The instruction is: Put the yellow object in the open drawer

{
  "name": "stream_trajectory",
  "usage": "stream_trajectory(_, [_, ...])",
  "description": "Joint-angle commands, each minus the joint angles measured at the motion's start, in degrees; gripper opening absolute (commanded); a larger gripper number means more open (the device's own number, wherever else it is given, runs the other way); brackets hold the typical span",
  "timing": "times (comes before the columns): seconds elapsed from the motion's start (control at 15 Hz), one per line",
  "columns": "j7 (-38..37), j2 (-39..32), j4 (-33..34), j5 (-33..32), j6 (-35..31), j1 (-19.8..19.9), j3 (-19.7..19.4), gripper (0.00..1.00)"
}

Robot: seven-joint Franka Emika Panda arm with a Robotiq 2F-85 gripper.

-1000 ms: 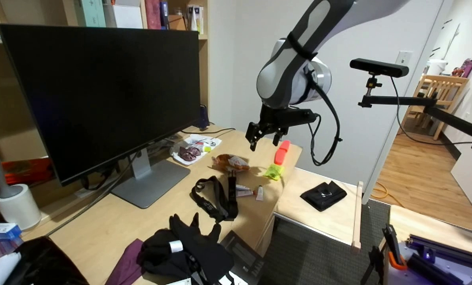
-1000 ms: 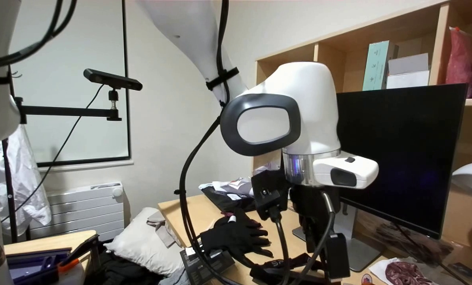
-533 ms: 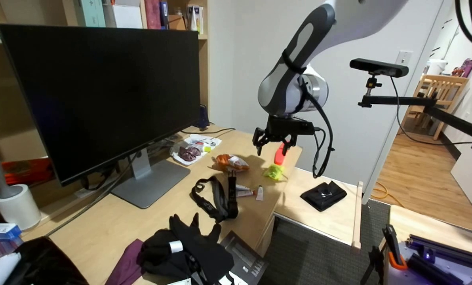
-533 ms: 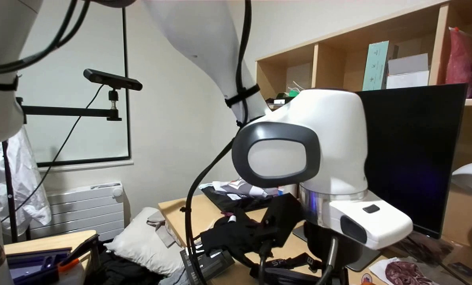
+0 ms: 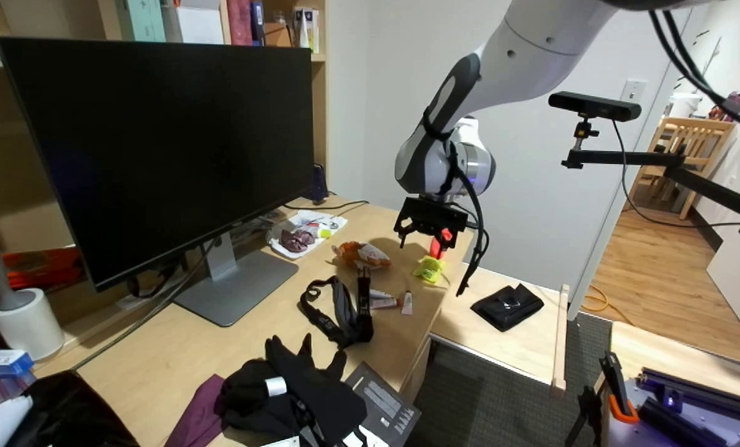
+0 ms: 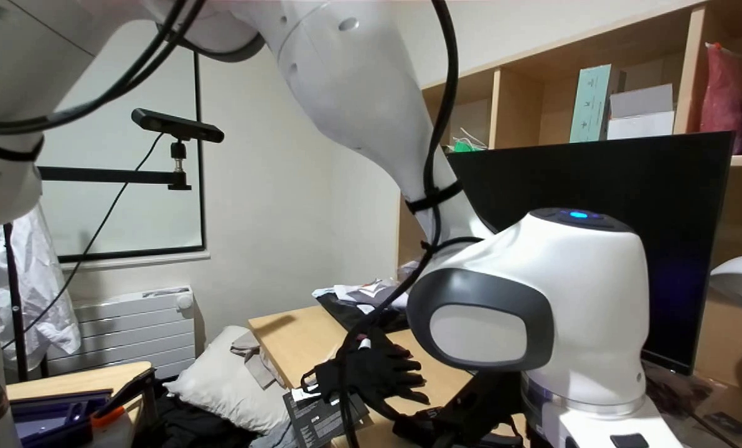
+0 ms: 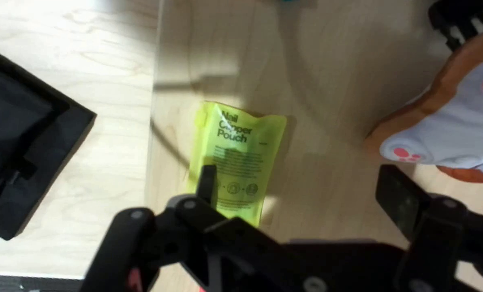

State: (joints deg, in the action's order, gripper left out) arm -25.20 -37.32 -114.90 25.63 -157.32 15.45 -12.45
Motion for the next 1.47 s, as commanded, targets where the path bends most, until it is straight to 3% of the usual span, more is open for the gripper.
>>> stream_trajectory(0.0, [-6.4, -6.3, 6.4, 4.9, -2.4, 1.5, 0.9, 1.0])
stream_trajectory(0.27, [-12.1, -8.5, 7.0, 6.7, -4.8, 1.0, -0.3, 1.0])
stream_trajectory(0.6, [-11.7, -5.8, 3.6, 5.0, -4.0, 0.4, -0.8, 1.0])
stream_trajectory(1.27, [-11.4, -10.0, 5.7, 2.0, -2.3, 0.2, -1.7, 1.0])
stream_trajectory(1.33, [-11.4, -10.1, 5.7, 2.0, -2.2, 0.1, -1.7, 0.75])
stream_trajectory(1.4, [-11.3, -10.2, 5.6, 2.0, -2.4, 0.1, -1.7, 0.74])
